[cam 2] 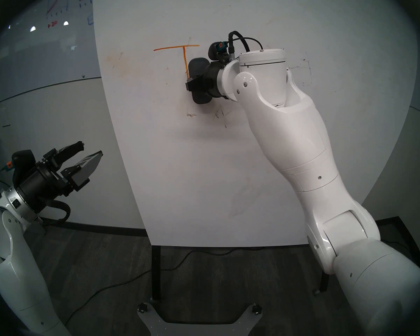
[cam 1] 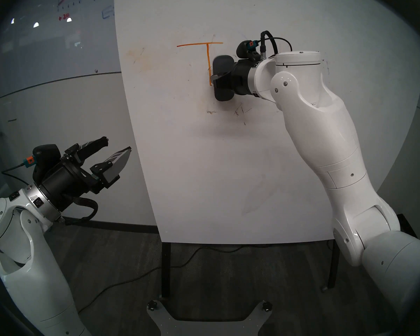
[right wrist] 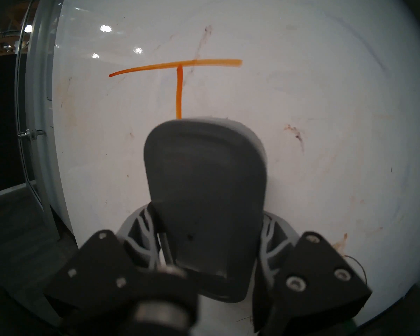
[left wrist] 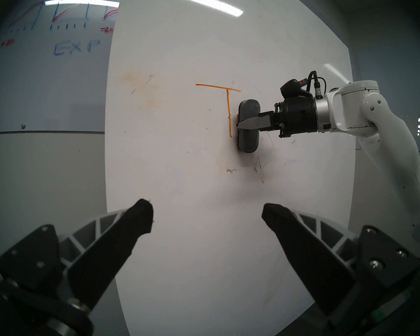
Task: Erase all marks on the whiteboard with the eraser
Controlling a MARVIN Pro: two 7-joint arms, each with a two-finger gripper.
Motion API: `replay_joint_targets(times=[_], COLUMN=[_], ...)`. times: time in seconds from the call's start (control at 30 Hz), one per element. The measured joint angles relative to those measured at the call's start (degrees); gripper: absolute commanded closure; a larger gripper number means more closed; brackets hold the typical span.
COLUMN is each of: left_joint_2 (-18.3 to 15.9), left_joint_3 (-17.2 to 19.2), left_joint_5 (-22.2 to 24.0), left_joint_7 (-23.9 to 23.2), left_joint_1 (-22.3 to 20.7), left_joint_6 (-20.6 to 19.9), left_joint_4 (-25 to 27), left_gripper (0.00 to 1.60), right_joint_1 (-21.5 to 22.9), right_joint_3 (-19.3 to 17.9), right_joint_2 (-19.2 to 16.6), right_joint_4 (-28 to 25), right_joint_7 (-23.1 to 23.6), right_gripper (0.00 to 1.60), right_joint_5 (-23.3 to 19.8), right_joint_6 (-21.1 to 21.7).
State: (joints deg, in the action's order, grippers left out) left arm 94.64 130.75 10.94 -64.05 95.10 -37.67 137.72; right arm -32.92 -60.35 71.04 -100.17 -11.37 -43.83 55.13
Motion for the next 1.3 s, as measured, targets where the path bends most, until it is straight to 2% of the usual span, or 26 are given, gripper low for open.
replay_joint_targets(times=[0.4, 0.83, 0.9, 1.17, 1.23, 1.3], left_joint_2=[0.0, 0.0, 0.0, 0.0, 0.0, 0.0], left_joint_3=[0.0, 0.0, 0.0, 0.0, 0.0, 0.0], left_joint_5=[0.0, 0.0, 0.0, 0.0, 0.0, 0.0], left_joint_7=[0.0, 0.0, 0.0, 0.0, 0.0, 0.0], left_joint_1=[0.0, 0.0, 0.0, 0.0, 0.0, 0.0], left_joint_6=[0.0, 0.0, 0.0, 0.0, 0.0, 0.0], left_joint_4=[0.02, 0.02, 0.01, 0.01, 0.01, 0.01], left_gripper=[0.0, 0.0, 0.0, 0.0, 0.0, 0.0], right_joint_1=[3.63, 8.08, 8.81, 10.83, 11.27, 11.65], right_joint_3=[4.72, 9.54, 10.2, 12.14, 12.58, 12.91], right_joint_2=[-0.7, -1.7, -1.99, -2.85, -2.99, -3.13], right_joint_4=[1.43, 2.86, 3.01, 3.14, 3.14, 3.13], right_joint_7=[-9.37, -17.02, -18.31, -22.01, -22.84, -23.6], right_gripper=[1.6, 1.6, 1.3, 0.81, 0.29, 0.22], right_joint_5=[-7.24, -16.27, -18.03, -23.31, -24.47, -25.58], right_joint_6=[-0.01, 0.01, 0.01, 0.01, 0.0, -0.01])
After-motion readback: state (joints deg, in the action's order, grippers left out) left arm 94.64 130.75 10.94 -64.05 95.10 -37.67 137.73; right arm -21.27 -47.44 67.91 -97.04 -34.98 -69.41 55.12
